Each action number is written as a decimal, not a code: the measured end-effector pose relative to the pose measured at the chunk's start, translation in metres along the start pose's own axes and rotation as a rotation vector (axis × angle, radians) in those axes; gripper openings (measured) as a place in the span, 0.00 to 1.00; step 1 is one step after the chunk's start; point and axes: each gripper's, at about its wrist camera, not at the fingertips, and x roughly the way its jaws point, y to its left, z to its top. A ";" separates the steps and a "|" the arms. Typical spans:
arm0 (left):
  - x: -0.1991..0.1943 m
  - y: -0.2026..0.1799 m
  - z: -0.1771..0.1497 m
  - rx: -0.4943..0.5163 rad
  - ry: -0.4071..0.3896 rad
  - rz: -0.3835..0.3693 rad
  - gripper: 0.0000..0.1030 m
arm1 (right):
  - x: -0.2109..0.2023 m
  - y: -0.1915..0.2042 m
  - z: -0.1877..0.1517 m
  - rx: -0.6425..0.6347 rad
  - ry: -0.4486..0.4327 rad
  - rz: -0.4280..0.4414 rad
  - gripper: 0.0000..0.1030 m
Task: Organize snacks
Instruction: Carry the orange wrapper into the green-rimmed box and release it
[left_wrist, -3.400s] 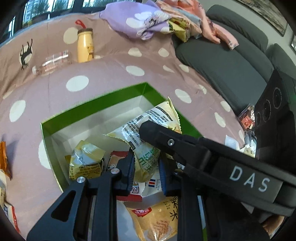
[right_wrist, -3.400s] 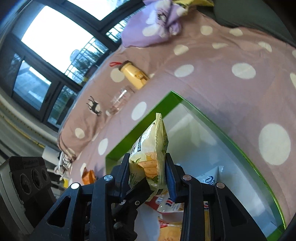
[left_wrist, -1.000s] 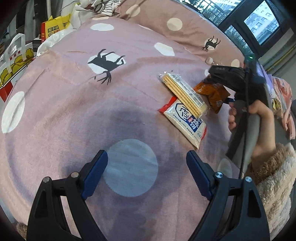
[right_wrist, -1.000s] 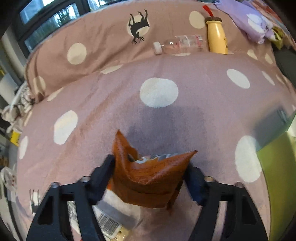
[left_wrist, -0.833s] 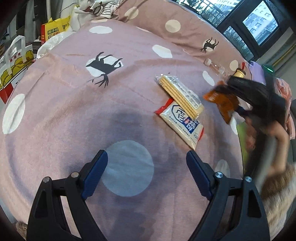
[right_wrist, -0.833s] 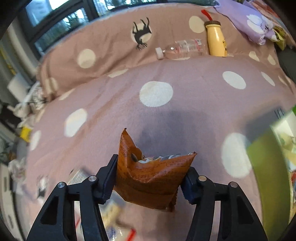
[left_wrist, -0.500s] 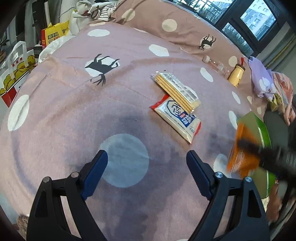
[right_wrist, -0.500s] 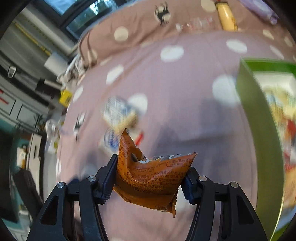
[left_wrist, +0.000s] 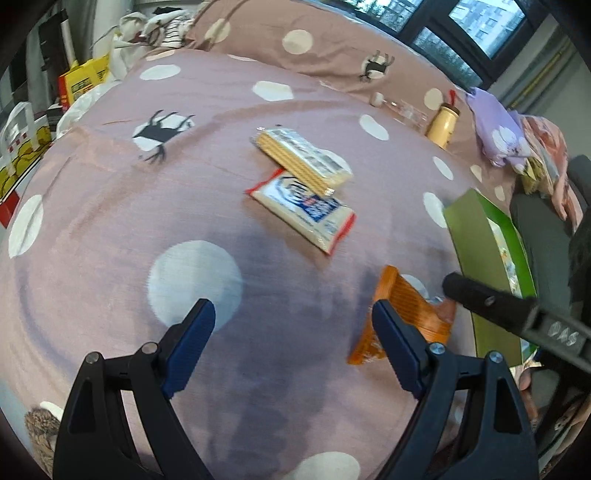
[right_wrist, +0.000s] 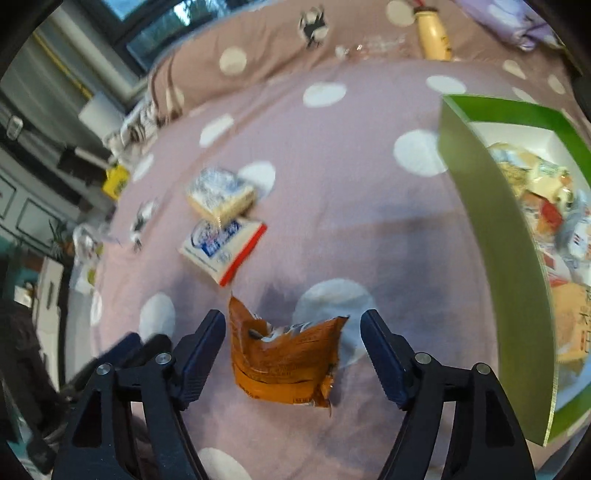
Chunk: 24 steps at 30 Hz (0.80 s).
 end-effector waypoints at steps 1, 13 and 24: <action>0.002 -0.004 -0.001 0.008 0.005 -0.010 0.85 | -0.004 -0.004 -0.001 0.014 -0.008 0.018 0.74; 0.033 -0.054 -0.010 0.098 0.096 -0.154 0.84 | 0.002 -0.024 -0.010 0.124 0.003 0.196 0.74; 0.045 -0.074 -0.006 0.138 0.118 -0.186 0.83 | 0.025 -0.037 -0.012 0.157 0.047 0.221 0.74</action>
